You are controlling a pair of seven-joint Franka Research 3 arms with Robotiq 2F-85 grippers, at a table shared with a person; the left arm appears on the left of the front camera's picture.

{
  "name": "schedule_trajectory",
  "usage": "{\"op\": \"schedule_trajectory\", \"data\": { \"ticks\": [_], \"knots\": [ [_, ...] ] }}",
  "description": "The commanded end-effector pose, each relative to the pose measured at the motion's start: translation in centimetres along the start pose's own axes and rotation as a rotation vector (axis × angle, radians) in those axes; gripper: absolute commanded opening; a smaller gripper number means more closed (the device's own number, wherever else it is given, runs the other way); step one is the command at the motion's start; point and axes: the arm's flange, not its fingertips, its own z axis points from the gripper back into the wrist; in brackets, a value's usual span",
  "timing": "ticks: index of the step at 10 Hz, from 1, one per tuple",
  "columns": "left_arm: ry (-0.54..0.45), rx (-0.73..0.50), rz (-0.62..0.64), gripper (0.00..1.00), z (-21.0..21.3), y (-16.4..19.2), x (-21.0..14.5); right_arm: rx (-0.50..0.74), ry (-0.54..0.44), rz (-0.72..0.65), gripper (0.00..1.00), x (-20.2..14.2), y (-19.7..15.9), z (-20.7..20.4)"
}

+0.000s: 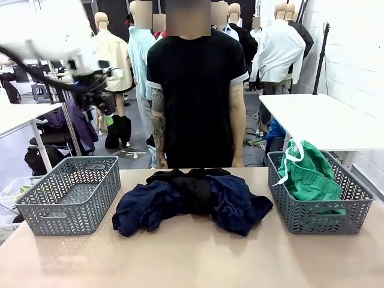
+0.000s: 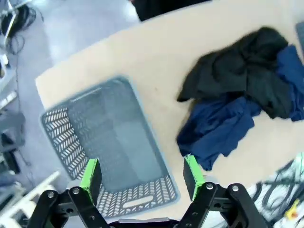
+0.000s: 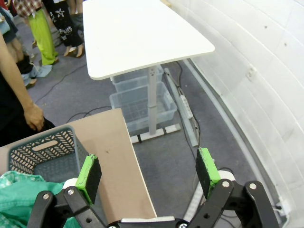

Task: Sort the tops and bottoms.
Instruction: Lift clothes from the center of the table with your right hand.

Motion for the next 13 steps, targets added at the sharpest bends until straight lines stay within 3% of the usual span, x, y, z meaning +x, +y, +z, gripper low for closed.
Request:
{"op": "schedule_trajectory", "data": {
  "ticks": [1, 4, 5, 8, 11, 13],
  "knots": [
    [-0.248, -0.033, 0.008, 0.89, 0.0, 0.9, -5.8, 0.005, 0.007, -0.018, 1.0, -0.1, 0.1, -0.1],
    [-0.283, -0.025, -0.059, 0.89, 0.2, 1.3, -7.8, 0.005, 0.007, -0.018, 1.0, -0.1, 0.1, -0.1],
    [-0.247, -0.004, 0.021, 0.89, 0.9, 2.4, -6.2, 0.005, 0.007, -0.018, 1.0, -0.1, 0.1, -0.1],
    [-0.247, -0.004, 0.021, 0.89, 0.9, 2.4, -6.2, 0.0, 0.0, 0.0, 1.0, 0.0, 0.0, 0.0],
    [-0.247, -0.004, 0.021, 0.89, 0.9, 2.4, -6.2, 0.061, -0.157, 0.267, 1.0, 5.6, 7.5, 7.5],
    [-0.247, -0.004, 0.021, 0.89, 0.9, 2.4, -6.2, 0.096, -0.254, 0.443, 1.0, 8.7, 14.4, 11.3]
  ]
}}
